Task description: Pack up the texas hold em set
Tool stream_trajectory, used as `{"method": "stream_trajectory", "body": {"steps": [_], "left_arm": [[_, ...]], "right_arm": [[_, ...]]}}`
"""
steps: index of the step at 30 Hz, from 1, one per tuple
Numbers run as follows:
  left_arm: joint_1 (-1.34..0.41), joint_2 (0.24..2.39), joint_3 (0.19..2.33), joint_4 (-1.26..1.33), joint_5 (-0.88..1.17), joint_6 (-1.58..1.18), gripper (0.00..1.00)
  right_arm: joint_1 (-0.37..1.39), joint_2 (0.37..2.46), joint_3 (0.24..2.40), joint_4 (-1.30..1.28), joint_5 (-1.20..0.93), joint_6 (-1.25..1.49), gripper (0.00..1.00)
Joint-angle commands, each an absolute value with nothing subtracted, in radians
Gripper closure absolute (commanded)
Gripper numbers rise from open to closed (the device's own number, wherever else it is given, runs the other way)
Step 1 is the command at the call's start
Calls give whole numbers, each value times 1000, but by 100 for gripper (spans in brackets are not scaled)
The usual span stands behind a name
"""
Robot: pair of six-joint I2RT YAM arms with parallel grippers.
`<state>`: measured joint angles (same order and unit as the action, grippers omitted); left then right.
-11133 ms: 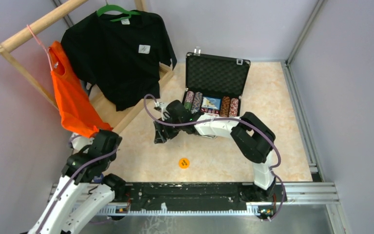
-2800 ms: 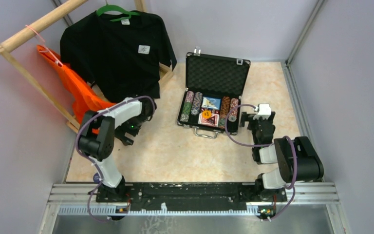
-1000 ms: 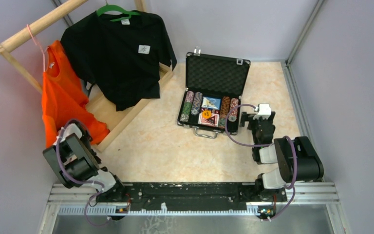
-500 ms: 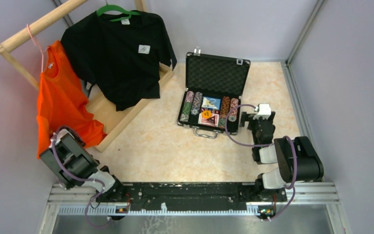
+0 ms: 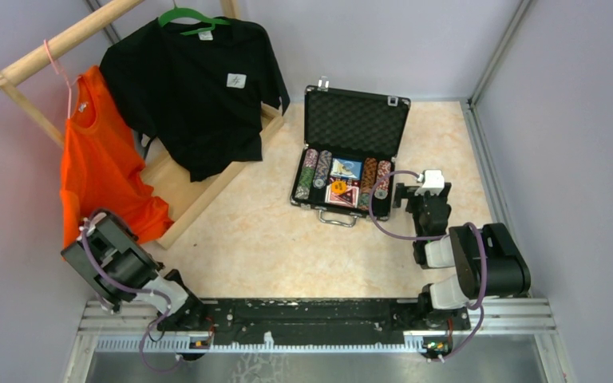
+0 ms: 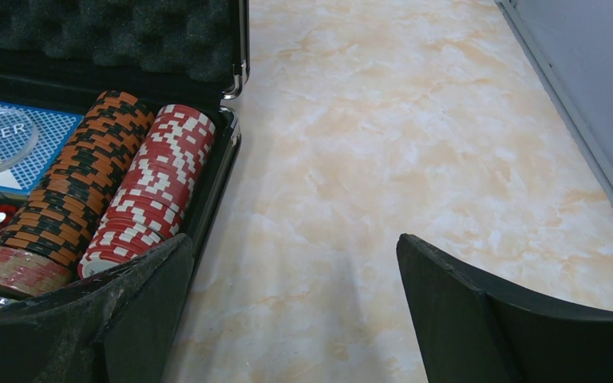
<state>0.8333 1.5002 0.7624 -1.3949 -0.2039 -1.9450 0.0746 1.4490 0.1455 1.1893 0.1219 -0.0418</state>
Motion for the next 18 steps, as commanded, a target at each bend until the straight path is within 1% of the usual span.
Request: {"method": "stream_trajectory", "body": {"steps": [1, 4, 6, 14, 18], "left_arm": [[843, 1583, 714, -1362, -105, -1955, 1], [840, 1599, 671, -1209, -60, -1905, 1], [839, 1600, 650, -1150, -62, -1895, 1], [836, 1580, 766, -1242, -86, -1869, 1], [836, 1541, 848, -1390, -111, -1895, 1]], "right_arm": [[69, 1445, 161, 1256, 116, -36, 1], [69, 1446, 161, 1256, 117, -37, 1], [69, 1446, 161, 1256, 116, -37, 1], [69, 1446, 161, 1256, 116, -36, 1], [69, 1445, 161, 1256, 117, -36, 1]]}}
